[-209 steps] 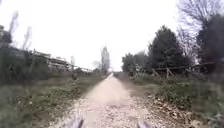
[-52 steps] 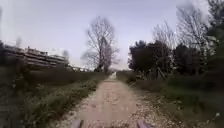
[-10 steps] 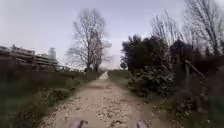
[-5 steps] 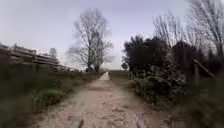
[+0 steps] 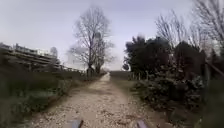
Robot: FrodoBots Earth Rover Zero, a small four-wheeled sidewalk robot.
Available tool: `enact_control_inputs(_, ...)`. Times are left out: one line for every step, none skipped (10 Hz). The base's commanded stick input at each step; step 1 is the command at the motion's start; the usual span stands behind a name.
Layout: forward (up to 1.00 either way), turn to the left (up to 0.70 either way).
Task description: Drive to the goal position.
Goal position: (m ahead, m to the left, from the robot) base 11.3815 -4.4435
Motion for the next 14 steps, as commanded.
enact_control_inputs(0.70, 0.00)
enact_control_inputs(0.70, 0.00)
enact_control_inputs(0.70, 0.00)
enact_control_inputs(0.70, 0.00)
enact_control_inputs(0.70, 0.00)
enact_control_inputs(0.70, 0.00)
enact_control_inputs(0.70, 0.00)
enact_control_inputs(0.70, 0.00)
enact_control_inputs(0.70, 0.00)
enact_control_inputs(0.70, 0.00)
enact_control_inputs(0.70, 0.00)
enact_control_inputs(0.70, 0.00)
enact_control_inputs(0.70, 0.00)
enact_control_inputs(0.70, 0.00)
